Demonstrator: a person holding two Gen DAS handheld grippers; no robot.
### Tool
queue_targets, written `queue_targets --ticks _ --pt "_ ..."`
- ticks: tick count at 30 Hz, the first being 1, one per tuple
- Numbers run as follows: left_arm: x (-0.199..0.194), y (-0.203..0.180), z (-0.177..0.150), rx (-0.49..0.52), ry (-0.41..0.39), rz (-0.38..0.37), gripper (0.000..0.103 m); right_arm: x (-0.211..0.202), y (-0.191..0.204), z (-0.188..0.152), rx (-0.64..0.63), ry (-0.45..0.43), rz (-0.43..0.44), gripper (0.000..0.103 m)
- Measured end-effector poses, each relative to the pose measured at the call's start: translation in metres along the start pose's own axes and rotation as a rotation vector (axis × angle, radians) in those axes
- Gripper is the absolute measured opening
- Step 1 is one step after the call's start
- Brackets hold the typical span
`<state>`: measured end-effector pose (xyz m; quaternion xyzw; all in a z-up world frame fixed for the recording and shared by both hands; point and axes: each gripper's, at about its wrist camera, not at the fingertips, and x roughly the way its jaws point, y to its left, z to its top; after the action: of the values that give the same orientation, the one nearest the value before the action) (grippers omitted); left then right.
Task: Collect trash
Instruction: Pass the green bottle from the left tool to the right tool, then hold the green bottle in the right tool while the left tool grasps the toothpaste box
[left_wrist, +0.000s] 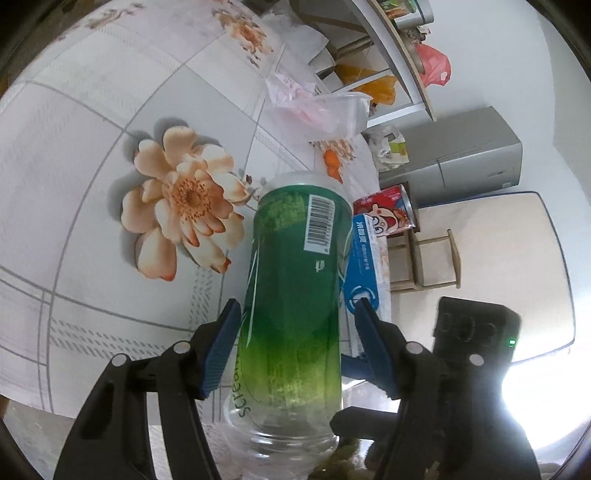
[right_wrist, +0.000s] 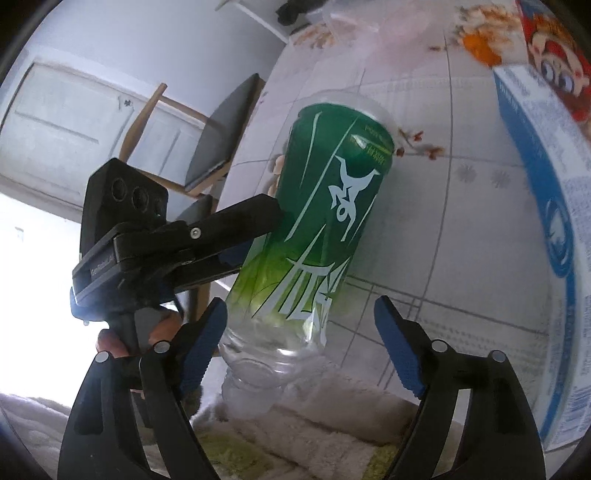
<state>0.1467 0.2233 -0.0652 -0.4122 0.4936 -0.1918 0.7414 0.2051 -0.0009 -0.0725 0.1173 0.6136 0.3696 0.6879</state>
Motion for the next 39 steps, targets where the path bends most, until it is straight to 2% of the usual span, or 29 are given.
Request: queue_targets --ticks 5,8,12,13,14,17,22,24,26,28,32,36,39 --pt "-0.001 0.006 -0.001 -0.071 0.038 -0.124 0.061 0.006 -0.001 0.003 0.05 0.025 0.057 0.08" --pt "0.001 0.005 -0.005 -0.087 0.052 -0.15 0.061 0.009 -0.003 0.006 0.069 0.026 0.06 0.082" --pt "0.004 0.003 -0.008 -0.096 0.058 -0.153 0.061 0.013 0.0 0.006 0.07 0.013 0.051 0.081" --pt "0.003 0.002 -0.008 -0.096 0.054 -0.15 0.061 0.014 0.002 0.009 0.065 0.01 0.042 0.079" --pt "0.002 0.003 -0.007 -0.094 0.049 -0.147 0.061 0.015 0.003 0.009 0.06 0.004 0.025 0.072" --pt "-0.006 0.003 -0.006 -0.082 0.016 -0.124 0.061 0.01 -0.005 0.003 0.068 0.001 0.039 0.064" --pt "-0.024 0.004 -0.002 -0.074 -0.066 -0.09 0.062 -0.01 0.003 -0.001 0.018 -0.022 0.027 0.059" --pt "-0.031 0.003 0.001 -0.071 -0.101 -0.078 0.063 -0.03 0.004 -0.003 0.003 -0.059 0.036 0.058" --pt "-0.035 -0.002 0.004 -0.051 -0.13 -0.064 0.067 -0.05 0.004 -0.005 -0.006 -0.108 0.035 0.056" --pt "-0.032 -0.01 0.006 -0.019 -0.136 -0.053 0.069 -0.077 0.003 -0.009 -0.006 -0.168 0.045 0.056" --pt "-0.01 -0.039 0.009 0.072 -0.091 -0.024 0.076 -0.146 -0.006 -0.028 0.008 -0.328 0.057 0.056" --pt "0.031 -0.08 0.006 0.182 -0.004 0.006 0.082 -0.209 -0.023 -0.055 0.057 -0.488 -0.033 0.056" --pt "0.068 -0.114 -0.001 0.287 0.026 0.099 0.084 -0.236 -0.042 -0.074 0.114 -0.543 -0.112 0.056"
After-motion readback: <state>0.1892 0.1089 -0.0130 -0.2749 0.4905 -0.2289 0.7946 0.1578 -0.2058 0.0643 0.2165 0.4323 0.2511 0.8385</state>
